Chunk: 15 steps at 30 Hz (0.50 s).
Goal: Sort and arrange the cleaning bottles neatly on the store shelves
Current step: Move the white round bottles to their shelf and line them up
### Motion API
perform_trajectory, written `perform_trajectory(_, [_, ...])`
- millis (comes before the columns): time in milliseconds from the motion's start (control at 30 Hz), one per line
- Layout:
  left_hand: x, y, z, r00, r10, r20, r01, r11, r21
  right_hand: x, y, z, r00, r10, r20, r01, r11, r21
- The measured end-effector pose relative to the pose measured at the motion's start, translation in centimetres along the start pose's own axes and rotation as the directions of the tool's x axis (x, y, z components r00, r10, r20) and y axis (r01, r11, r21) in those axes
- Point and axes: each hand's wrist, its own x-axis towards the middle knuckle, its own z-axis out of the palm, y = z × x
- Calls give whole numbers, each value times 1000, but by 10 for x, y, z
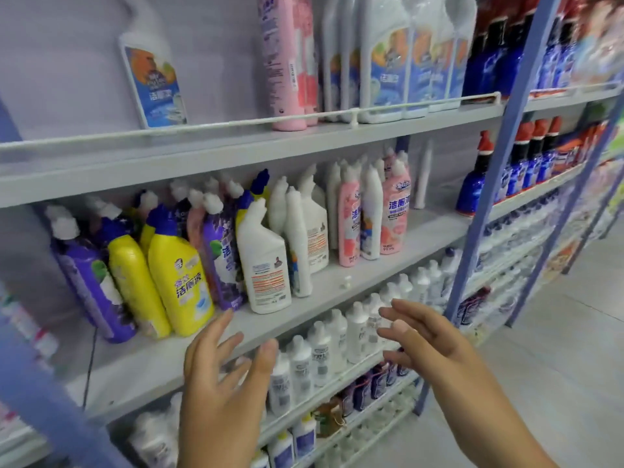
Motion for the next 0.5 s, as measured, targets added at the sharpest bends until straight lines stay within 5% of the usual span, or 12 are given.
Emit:
perform_trajectory(167, [-11, 21, 80, 968, -184, 169, 181, 983, 36, 20, 1, -60, 998, 39, 45, -39, 999, 7])
perform_trajectory(500, [3, 19, 166, 942, -241, 231, 218, 968, 123, 73, -8, -118, 997, 14, 77, -14, 1000, 8])
